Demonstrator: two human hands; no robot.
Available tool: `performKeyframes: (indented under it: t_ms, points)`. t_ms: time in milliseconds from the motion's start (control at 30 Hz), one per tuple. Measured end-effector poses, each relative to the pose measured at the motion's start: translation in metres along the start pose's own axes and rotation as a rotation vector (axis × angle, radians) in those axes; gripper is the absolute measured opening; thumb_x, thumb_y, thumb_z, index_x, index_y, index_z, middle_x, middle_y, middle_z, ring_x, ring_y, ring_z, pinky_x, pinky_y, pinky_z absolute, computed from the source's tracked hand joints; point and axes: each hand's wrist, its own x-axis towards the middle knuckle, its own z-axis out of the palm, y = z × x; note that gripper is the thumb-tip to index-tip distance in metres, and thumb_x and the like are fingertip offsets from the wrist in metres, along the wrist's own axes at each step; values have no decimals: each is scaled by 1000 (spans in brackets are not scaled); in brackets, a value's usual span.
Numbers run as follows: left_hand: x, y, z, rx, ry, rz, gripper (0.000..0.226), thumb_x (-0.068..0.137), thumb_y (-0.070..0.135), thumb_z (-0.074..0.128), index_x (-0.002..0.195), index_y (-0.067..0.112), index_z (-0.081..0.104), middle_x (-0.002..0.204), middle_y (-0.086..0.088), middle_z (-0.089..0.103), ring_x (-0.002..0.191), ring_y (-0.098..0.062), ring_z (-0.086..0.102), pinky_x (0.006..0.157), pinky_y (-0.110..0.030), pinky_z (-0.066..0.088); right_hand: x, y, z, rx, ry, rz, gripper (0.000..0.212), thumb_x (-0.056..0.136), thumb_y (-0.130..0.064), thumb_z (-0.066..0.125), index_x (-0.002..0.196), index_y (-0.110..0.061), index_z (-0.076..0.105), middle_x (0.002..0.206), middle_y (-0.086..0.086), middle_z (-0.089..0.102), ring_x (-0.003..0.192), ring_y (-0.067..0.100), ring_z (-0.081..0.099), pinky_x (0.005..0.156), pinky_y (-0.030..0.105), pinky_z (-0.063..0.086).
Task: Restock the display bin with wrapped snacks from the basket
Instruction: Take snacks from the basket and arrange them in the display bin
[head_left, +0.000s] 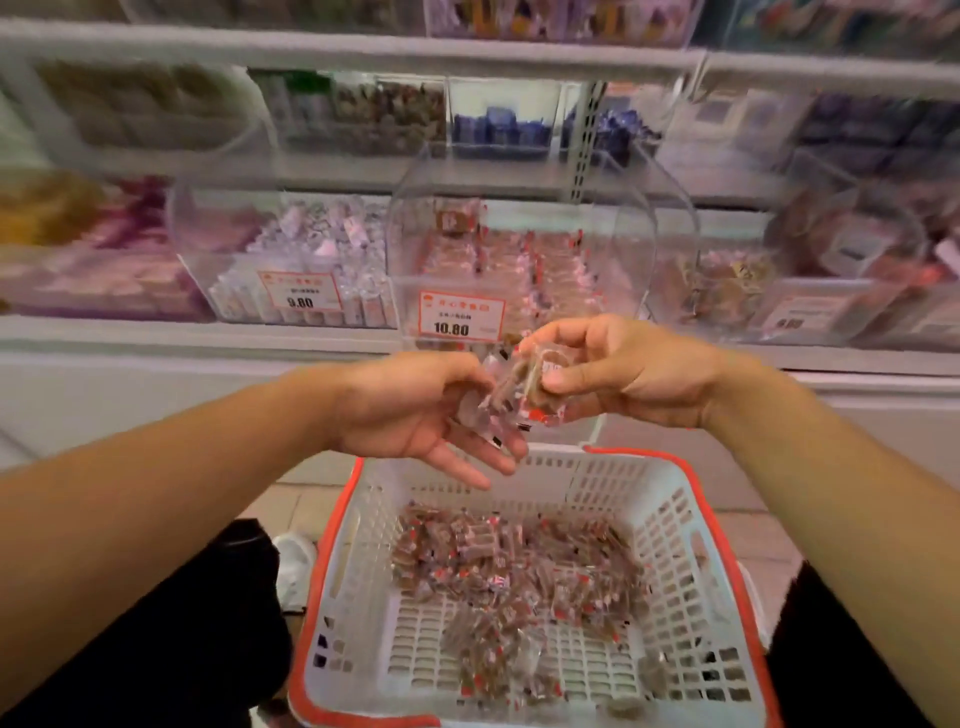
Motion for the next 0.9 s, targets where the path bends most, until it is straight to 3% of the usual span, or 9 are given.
performKeyframes:
  t_ms: [100,300,467,600,700,800,900]
  points:
    - [-19,25,6,-89,-119,39,53,94,46,40,126,8,58,113,-22,66,103,-35,68,73,-37,60,-9,-34,10,-140,78,-122,47,73,-6,74,119,-12,65,98,10,74,86,19,71,77,33,61]
    - [-11,32,11,-256,-162,147,42,89,25,48,121,-1,61,120,-28,65,106,-38,67,78,-36,61,-26,-45,6,-364,242,-289,49,77,-1,74,123,-14,64,109,4,75,103,17,71,83,27,58]
    - [9,39,11,-364,-314,100,43,92,20,44,126,0,62,132,-28,58,123,-41,55,92,-38,57,-29,-48,-1,-571,150,-272,50,89,1,64,135,-18,56,121,-1,71,107,10,69,87,19,53]
    - [20,40,10,-323,-311,156,40,94,25,49,126,5,63,131,-24,60,122,-37,58,99,-41,52,-23,-46,-4,-503,159,-265,47,93,2,59,136,-17,54,116,1,72,107,12,69,88,21,54]
    - [26,41,8,-311,-299,194,43,89,27,57,127,8,62,125,-17,65,116,-34,63,97,-42,53,-20,-43,-7,-528,289,-299,45,87,-8,68,128,-25,63,110,2,73,96,20,72,85,28,59]
    - [28,41,9,-346,-287,203,39,86,18,61,122,2,64,125,-23,64,115,-37,63,85,-38,58,-21,-41,-15,-532,490,-352,41,74,-25,73,115,-30,72,89,-4,72,71,7,66,68,19,56]
    - [26,41,8,-352,-346,235,39,89,13,58,126,0,61,131,-23,60,120,-40,59,88,-36,57,-23,-37,-20,-298,450,-323,32,74,-19,73,105,-20,78,85,7,76,65,12,63,60,18,53]
